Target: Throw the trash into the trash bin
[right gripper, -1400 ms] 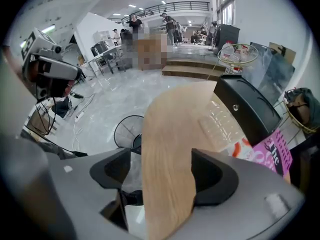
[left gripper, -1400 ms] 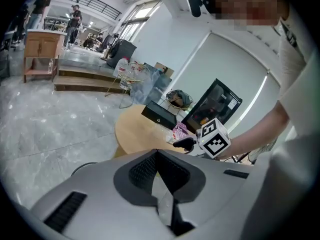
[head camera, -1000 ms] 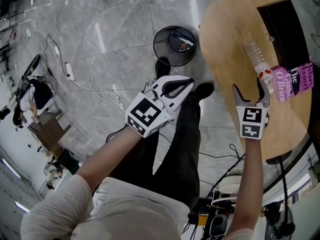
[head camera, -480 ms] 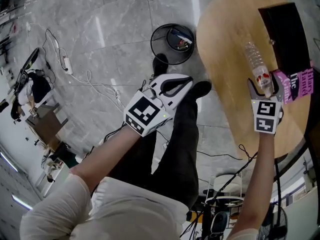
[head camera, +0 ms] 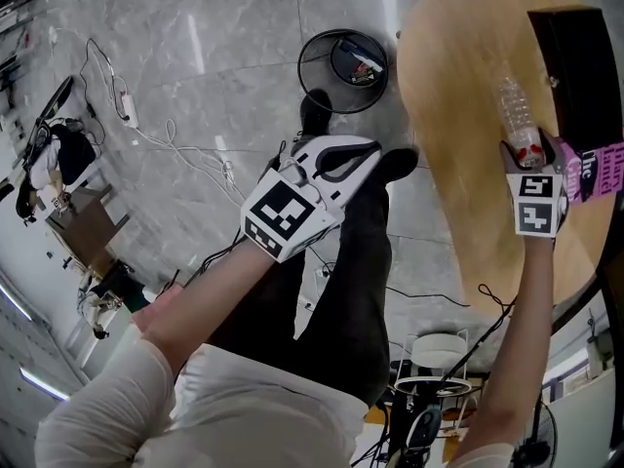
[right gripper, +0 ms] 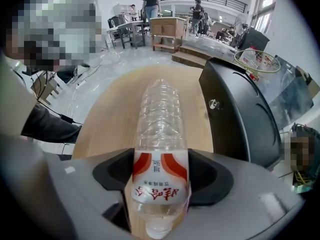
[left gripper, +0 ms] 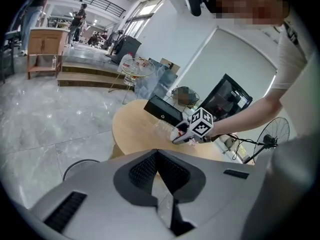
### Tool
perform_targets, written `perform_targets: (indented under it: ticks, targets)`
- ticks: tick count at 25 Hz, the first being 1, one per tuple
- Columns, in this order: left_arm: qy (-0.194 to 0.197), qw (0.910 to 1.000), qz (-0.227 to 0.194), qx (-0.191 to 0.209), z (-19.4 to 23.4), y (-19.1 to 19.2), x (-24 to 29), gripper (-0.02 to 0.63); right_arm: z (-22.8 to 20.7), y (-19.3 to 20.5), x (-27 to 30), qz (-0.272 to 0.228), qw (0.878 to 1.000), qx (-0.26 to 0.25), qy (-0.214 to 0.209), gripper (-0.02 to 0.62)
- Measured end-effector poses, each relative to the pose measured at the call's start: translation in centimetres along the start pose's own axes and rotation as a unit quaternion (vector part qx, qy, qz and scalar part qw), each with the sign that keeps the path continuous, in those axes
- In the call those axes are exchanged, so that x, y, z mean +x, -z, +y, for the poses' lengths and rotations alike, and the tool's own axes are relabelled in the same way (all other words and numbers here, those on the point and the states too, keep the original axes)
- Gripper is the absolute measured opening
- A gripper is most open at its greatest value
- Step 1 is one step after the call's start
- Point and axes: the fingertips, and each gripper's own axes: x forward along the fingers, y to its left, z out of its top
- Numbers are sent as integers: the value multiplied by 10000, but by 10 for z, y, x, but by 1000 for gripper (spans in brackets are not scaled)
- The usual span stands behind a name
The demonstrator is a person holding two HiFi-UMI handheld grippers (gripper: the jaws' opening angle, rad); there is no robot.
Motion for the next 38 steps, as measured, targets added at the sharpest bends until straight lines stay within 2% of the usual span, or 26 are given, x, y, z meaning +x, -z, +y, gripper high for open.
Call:
perform_targets:
  ticks: [1, 7, 13, 29, 34, 38]
  targets:
    - [-7, 10000, 12, -6, 2, 3, -1, 6, 0, 1, 1, 24, 10000, 3, 21, 326]
    - [-50, 10000, -4, -44, 12, 10, -13, 6, 8, -1, -4, -57, 9998, 185, -36, 290]
    - [14, 10000, 18, -50, 20, 20, -26, 6, 56, -14, -8, -2, 9995, 67, -319, 288]
    - [-32, 9997, 69, -240, 72, 51, -64, 6, 188, -105, 0, -317, 9953, -95, -908, 291]
    - [-145, 9993, 40, -351, 106, 62, -76, 6, 224, -141, 13, -373, 9930, -192, -1106, 293]
    - [-253, 9986, 31, -473, 128, 74, -85, 6, 253, -155, 36, -283, 9914, -184, -1262, 293]
